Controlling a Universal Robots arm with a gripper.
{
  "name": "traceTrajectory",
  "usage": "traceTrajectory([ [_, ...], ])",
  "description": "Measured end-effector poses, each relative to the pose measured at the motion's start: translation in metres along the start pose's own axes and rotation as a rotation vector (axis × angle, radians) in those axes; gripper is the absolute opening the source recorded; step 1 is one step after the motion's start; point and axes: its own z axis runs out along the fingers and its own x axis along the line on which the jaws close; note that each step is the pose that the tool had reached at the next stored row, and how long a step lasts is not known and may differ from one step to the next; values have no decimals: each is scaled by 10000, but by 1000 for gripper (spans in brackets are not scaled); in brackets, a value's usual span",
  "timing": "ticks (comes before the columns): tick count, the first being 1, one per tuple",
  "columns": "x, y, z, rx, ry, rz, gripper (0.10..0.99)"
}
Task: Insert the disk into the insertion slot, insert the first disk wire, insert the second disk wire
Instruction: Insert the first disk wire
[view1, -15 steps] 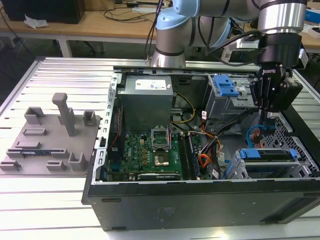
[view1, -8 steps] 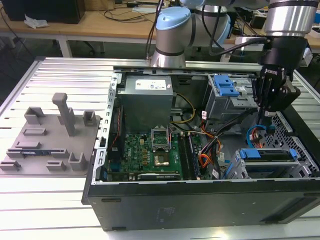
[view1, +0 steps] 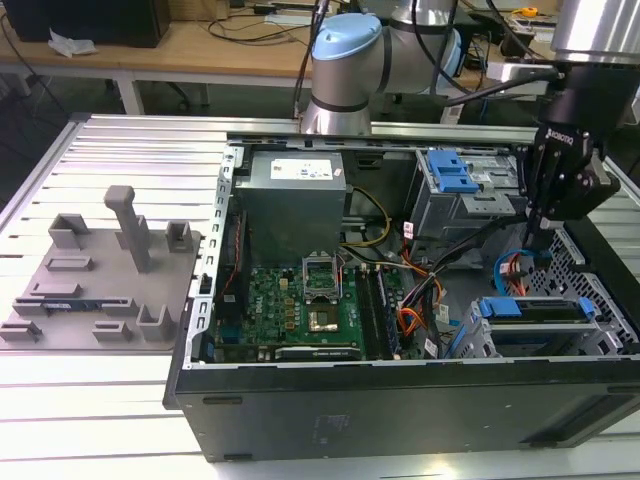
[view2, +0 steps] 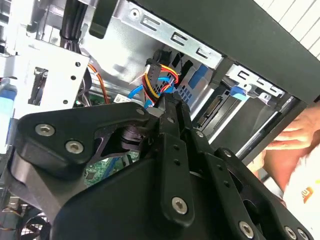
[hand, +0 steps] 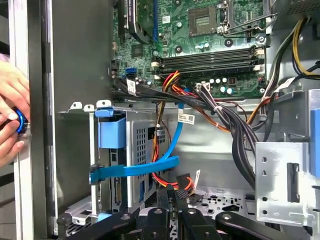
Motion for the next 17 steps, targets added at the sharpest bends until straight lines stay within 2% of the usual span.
traceTrajectory([
  [3,56,-4,20,-9,-331,1,165],
  [4,97,-6,34,-14,-537,2,165],
  [7,156,-8,53,-20,-749,4,165],
  [11,235,-11,73,-25,-942,5,165],
  [12,256,-14,78,-26,-1023,4,165],
  [14,287,-15,78,-34,-1244,11,165],
  [17,337,-17,44,-39,-1387,15,165],
])
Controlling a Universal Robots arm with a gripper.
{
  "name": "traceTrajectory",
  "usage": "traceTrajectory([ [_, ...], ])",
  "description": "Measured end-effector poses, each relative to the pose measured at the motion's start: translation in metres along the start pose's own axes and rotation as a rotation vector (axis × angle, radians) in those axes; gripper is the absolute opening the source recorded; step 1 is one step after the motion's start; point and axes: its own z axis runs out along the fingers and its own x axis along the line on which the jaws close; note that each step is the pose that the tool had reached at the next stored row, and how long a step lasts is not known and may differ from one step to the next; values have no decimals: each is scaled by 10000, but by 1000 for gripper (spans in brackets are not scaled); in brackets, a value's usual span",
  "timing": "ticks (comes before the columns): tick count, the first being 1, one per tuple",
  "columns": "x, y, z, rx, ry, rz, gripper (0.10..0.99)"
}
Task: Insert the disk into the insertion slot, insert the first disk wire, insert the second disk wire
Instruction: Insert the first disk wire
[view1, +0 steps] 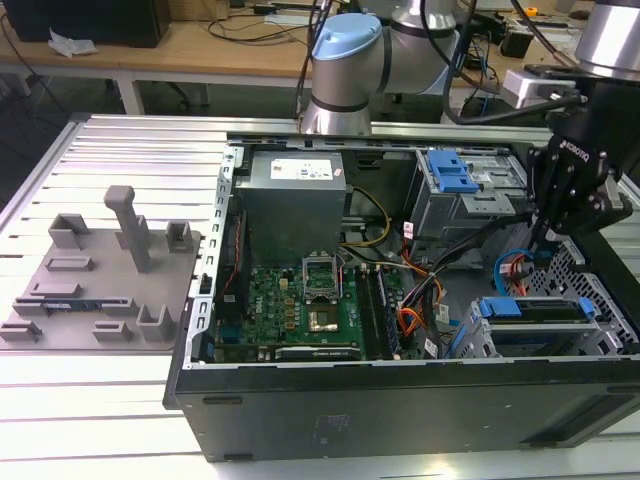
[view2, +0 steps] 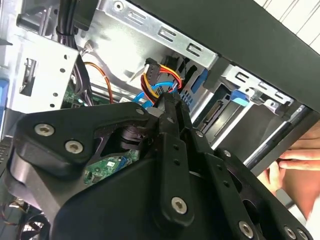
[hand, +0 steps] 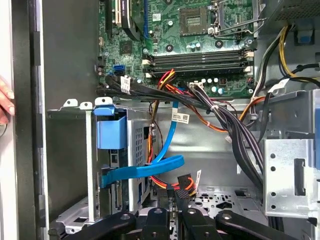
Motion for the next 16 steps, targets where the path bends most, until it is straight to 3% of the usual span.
traceTrajectory([
  [2,53,-3,-53,-5,-100,-1,165],
  [4,120,-11,-58,-10,-233,1,165],
  [8,225,-19,-37,-11,-280,0,165],
  [11,320,-24,-17,-13,-375,0,165],
  [12,349,-25,-10,-15,-461,1,165],
  [13,380,-26,-3,-24,-790,-1,165],
  [14,384,-27,-2,-30,-999,-2,165],
  [16,385,-27,-2,-31,-1080,-1,165],
])
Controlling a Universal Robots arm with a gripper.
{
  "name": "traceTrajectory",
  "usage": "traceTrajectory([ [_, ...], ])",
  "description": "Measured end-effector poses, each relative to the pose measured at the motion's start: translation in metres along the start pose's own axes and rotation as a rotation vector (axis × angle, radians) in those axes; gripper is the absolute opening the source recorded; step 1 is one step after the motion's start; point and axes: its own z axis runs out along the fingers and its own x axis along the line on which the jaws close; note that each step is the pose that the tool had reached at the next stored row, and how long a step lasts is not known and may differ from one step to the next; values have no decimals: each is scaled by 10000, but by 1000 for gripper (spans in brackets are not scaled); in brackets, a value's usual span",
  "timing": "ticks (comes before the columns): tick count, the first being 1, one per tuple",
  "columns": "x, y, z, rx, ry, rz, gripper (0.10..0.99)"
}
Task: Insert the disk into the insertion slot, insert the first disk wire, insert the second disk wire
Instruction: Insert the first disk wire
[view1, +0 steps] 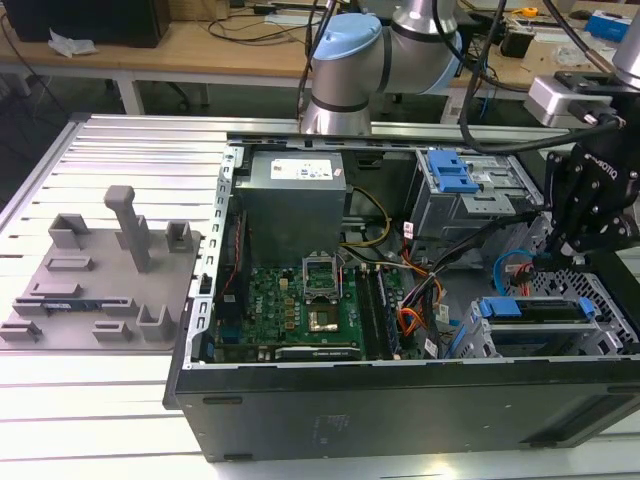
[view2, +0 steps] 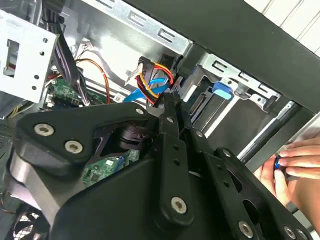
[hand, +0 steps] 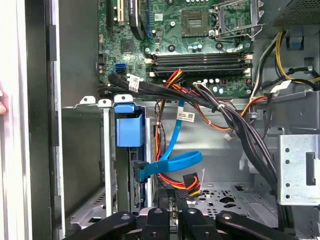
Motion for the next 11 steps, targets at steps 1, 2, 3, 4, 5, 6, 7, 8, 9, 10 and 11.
traceTrajectory([
  [1,0,-7,0,-23,-2,138,165],
  [2,0,-9,0,-45,-1,375,165],
  [3,0,-9,0,-62,-3,549,165],
  [4,0,-9,1,-74,-4,683,165],
  [5,0,-15,1,-95,-4,901,165],
  [6,0,-35,1,-104,-5,1002,165],
  [7,-2,-75,0,-127,-2,1016,165],
  [8,-2,-104,1,-165,0,1014,165],
  [9,-3,-134,1,-219,4,1009,165],
  [10,-4,-147,2,-312,11,999,165],
  [11,-4,-148,3,-399,20,991,165],
])
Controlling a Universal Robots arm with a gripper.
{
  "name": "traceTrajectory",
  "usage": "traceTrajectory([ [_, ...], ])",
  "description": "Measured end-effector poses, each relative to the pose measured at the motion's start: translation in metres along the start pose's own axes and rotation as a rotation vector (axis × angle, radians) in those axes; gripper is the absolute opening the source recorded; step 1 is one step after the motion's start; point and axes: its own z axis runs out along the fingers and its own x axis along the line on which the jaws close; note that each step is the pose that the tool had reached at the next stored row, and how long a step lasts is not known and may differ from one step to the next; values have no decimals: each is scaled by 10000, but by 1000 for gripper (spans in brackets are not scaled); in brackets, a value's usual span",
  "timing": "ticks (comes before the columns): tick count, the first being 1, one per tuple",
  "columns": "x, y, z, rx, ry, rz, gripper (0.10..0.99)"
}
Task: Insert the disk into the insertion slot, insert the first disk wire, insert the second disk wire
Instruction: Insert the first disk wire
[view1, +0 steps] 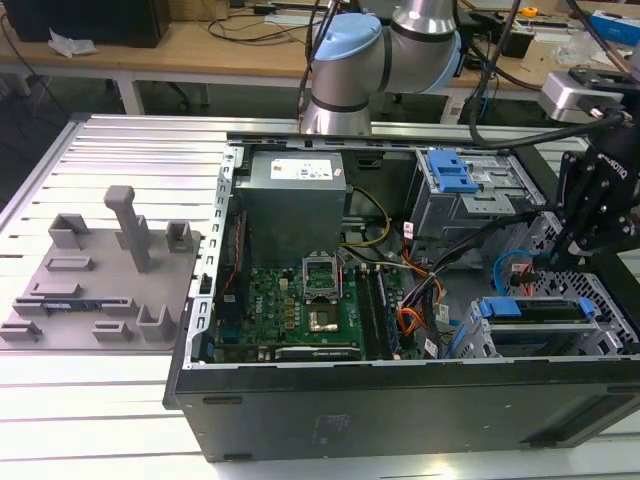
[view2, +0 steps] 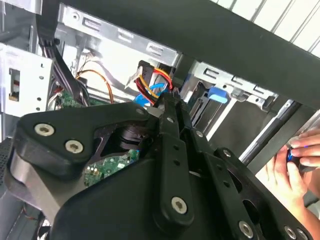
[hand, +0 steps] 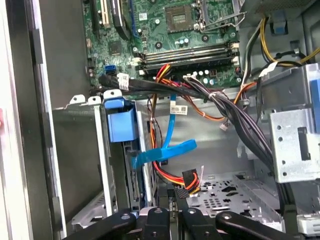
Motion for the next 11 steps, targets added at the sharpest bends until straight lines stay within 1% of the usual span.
traceTrajectory([
  [1,0,1,0,-53,10,-4,165],
  [3,1,1,0,-55,12,-5,165],
  [5,31,0,3,-56,12,-5,165],
  [8,113,-1,11,-55,11,-7,165],
  [11,134,6,14,-48,10,-6,165],
])
